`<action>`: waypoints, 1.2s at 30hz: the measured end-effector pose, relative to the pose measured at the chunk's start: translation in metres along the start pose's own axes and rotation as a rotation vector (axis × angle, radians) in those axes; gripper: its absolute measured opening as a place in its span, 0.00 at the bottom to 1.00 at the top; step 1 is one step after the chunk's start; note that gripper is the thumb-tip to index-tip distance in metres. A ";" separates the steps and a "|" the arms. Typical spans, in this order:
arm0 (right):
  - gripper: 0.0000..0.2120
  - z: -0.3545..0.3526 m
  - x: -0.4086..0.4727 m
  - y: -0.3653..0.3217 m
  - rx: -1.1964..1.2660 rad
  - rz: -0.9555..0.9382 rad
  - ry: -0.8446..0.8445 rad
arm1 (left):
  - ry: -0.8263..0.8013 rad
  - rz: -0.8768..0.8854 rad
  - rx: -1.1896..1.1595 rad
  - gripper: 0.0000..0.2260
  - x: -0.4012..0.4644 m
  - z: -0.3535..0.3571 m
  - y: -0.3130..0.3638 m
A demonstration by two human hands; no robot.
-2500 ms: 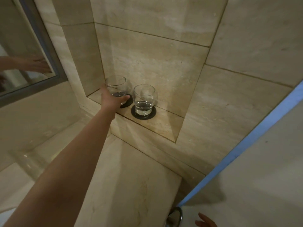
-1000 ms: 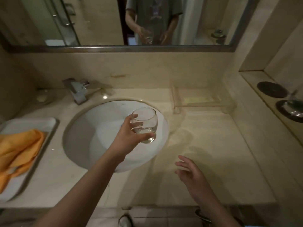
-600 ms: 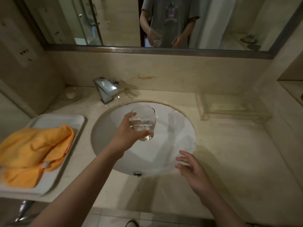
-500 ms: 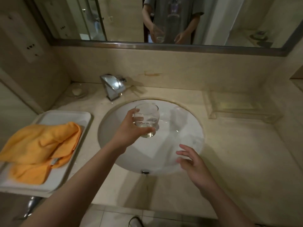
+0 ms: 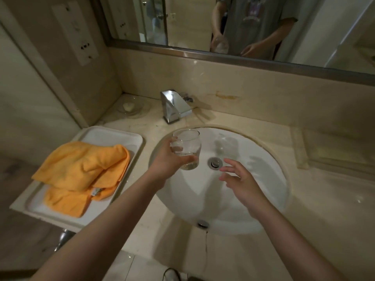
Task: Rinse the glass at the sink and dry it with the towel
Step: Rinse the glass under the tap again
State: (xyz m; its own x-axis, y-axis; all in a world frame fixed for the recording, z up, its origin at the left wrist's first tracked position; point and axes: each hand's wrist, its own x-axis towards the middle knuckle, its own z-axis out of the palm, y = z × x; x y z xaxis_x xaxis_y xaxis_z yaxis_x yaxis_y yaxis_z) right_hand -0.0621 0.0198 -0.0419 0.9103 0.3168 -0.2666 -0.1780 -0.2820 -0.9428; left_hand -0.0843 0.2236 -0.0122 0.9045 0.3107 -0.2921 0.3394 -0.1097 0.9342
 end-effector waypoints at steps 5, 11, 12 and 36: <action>0.17 0.007 0.028 -0.014 -0.013 0.004 -0.078 | 0.037 -0.055 -0.010 0.35 0.004 0.007 -0.010; 0.15 0.015 0.058 -0.027 -0.050 -0.008 -0.083 | 0.069 -0.092 -0.018 0.37 0.029 0.005 -0.021; 0.14 0.017 0.064 -0.030 -0.057 -0.008 -0.079 | 0.063 -0.099 -0.016 0.37 0.034 0.003 -0.022; 0.13 0.066 0.254 -0.090 -0.279 -0.172 0.198 | -0.184 -0.255 -0.088 0.44 0.135 0.002 -0.038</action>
State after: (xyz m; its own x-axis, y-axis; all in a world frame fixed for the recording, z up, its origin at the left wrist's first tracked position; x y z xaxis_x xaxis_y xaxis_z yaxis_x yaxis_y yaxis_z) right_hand 0.1609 0.1857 -0.0377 0.9775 0.2072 -0.0392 0.0677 -0.4845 -0.8722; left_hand 0.0252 0.2676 -0.0871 0.8276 0.1412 -0.5432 0.5443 0.0343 0.8382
